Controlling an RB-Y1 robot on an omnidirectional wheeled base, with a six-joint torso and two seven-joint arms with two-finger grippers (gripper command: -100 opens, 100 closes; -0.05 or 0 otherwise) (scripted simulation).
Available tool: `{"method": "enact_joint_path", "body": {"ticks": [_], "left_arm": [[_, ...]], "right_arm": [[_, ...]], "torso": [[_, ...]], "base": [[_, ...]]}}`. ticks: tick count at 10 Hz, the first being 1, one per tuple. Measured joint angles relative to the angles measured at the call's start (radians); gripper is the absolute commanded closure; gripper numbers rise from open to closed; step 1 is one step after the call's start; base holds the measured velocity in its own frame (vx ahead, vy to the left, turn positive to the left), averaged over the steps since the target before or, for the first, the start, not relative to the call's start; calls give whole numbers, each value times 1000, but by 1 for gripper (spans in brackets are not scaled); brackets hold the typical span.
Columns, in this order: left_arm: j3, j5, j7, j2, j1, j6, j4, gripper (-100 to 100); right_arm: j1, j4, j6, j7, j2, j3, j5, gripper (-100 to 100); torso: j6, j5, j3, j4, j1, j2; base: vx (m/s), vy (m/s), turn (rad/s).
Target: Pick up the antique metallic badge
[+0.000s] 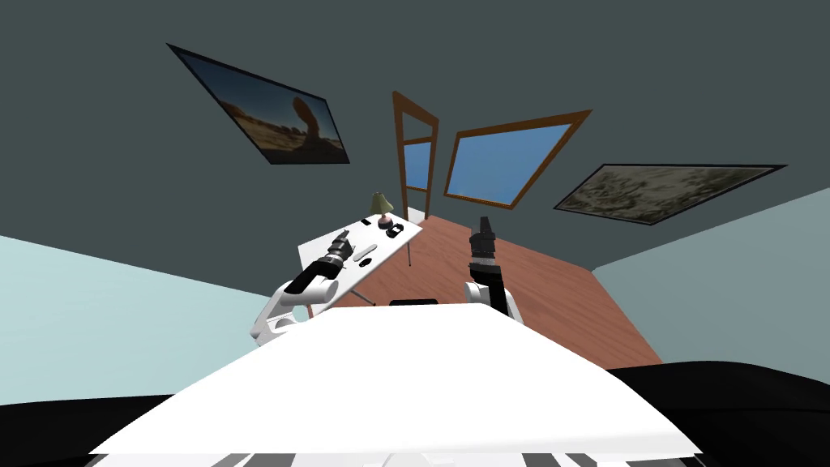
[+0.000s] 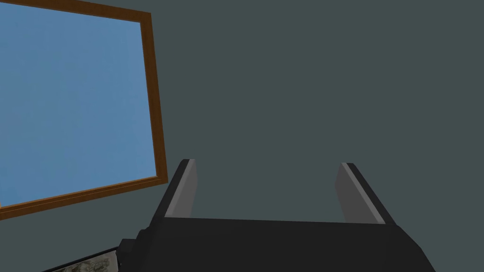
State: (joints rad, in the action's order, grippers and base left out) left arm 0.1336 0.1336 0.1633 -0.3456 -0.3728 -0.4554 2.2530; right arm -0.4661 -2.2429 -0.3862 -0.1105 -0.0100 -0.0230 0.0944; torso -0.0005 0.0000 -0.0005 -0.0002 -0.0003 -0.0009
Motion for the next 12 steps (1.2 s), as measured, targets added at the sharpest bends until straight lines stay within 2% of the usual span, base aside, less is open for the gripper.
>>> {"method": "enact_joint_path", "body": {"ticks": [7, 9, 11, 12], "left_arm": [[40, 36, 43, -29, 20, -172, -31, -100], [56, 44, 62, -34, 34, -242, -36, -100], [81, 68, 83, -51, 46, -307, -64, -100], [82, 67, 86, -51, 52, -333, -69, -100]], "right_arm": [[0, 0, 0, 0, 0, 0, 0, 0], [0, 0, 0, 0, 0, 0, 0, 0], [0, 0, 0, 0, 0, 0, 0, 0], [0, 0, 0, 0, 0, 0, 0, 0]], "torso": [[0, 0, 0, 0, 0, 0], [0, 0, 0, 0, 0, -1], [0, 0, -1, 0, 0, -1], [0, 0, 0, 0, 0, 0]], "base": [[13, -7, -65], [24, -13, -78], [18, -9, -36], [21, -13, -109]]}}
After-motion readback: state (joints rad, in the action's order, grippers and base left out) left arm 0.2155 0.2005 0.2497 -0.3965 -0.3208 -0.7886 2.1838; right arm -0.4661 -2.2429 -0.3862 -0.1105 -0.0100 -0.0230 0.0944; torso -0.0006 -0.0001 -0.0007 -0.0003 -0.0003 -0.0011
